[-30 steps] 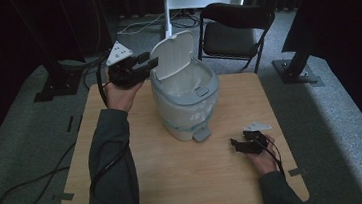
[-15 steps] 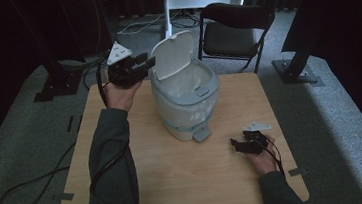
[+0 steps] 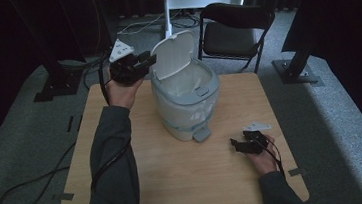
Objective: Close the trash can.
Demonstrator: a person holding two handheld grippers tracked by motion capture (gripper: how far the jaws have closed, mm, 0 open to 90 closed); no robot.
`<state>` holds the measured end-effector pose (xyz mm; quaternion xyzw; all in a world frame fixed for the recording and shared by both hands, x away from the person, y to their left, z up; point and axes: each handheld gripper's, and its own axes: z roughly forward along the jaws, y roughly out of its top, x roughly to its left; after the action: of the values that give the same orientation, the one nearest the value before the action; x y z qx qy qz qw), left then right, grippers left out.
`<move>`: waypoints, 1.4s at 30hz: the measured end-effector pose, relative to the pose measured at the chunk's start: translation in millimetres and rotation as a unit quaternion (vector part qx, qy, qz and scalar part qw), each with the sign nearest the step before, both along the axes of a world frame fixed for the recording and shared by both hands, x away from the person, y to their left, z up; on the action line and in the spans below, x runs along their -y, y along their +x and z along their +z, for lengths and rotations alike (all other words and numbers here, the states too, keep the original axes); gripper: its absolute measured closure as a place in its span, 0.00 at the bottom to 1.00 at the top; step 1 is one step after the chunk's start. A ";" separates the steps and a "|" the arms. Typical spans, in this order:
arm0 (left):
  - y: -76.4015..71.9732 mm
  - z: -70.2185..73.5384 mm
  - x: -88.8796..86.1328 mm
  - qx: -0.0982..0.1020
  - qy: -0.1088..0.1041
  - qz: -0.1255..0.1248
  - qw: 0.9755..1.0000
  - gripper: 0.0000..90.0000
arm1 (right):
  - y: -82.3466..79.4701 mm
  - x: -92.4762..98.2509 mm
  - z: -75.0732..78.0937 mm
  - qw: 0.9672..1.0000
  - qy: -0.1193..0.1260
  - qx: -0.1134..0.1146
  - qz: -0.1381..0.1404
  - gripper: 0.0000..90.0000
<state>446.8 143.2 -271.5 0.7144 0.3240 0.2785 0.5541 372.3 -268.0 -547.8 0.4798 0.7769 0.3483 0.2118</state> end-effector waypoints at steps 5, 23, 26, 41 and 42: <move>3.4 0.3 0.2 -0.003 -0.004 0.000 1.000 0.77 | 0.0 -0.1 0.0 1.000 0.001 0.000 0.000 0.36; -5.7 -7.9 16.4 -0.014 -0.004 -0.078 0.997 0.74 | 0.0 -0.1 0.0 1.000 0.000 0.000 0.000 0.36; -6.9 -13.0 22.3 -0.020 -0.006 -0.094 0.995 0.71 | 0.0 -0.1 0.0 1.000 0.000 0.000 0.000 0.36; -15.5 -24.3 31.6 -0.023 0.009 -0.108 0.994 0.59 | -0.1 -0.2 0.0 1.000 0.000 0.000 0.000 0.36; -14.8 -24.8 31.1 -0.027 0.004 -0.115 0.993 0.59 | -0.1 -0.3 0.0 1.000 0.000 0.000 0.000 0.36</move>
<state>432.1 112.1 -296.3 0.7563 0.2537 0.1945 0.5708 372.2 -267.8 -547.8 0.4799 0.7768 0.3487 0.2117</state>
